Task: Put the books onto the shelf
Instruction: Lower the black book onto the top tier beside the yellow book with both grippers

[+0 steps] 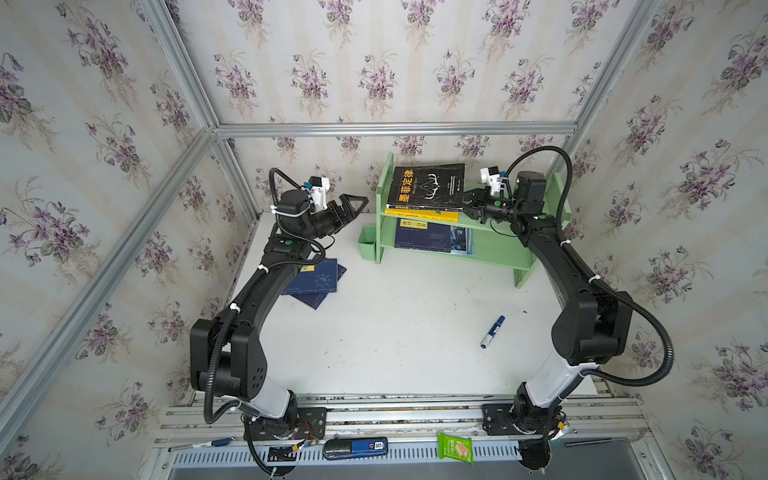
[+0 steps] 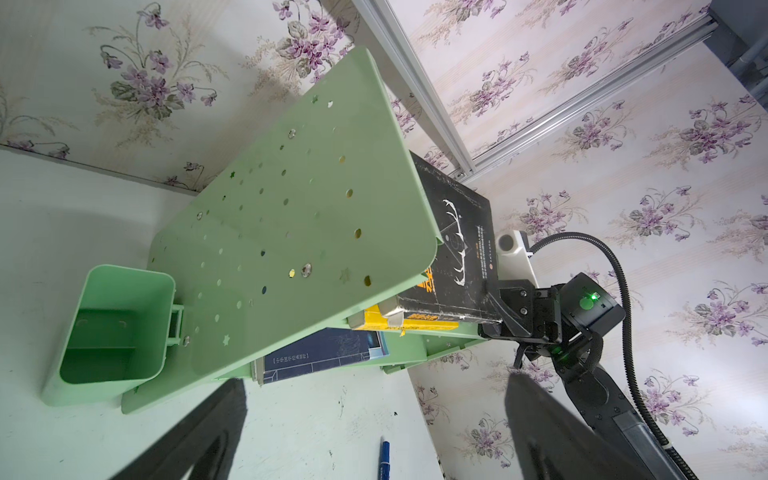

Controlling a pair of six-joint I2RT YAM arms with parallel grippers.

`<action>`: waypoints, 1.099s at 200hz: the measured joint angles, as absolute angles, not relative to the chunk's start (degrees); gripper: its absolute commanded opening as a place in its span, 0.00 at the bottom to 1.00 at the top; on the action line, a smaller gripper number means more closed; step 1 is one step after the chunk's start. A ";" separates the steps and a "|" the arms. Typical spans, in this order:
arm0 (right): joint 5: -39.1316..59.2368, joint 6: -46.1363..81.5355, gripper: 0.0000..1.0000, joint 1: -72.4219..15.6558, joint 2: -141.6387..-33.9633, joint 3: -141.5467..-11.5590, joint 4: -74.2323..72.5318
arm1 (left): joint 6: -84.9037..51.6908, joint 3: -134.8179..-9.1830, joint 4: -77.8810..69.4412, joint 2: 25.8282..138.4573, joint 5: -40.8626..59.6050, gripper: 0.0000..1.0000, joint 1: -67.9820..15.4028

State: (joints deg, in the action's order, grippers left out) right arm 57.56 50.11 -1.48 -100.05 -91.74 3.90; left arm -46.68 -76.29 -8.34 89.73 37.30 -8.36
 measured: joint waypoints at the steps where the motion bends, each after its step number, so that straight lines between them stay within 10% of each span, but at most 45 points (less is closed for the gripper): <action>1: 57.60 50.11 0.03 -1.48 -100.09 -91.79 4.03 | -46.68 -76.29 -8.34 89.76 37.30 0.99 -8.36; 220: 56.73 50.81 0.01 -2.17 -102.80 -93.41 6.31 | -44.88 -82.17 -6.48 96.82 34.54 0.99 -14.04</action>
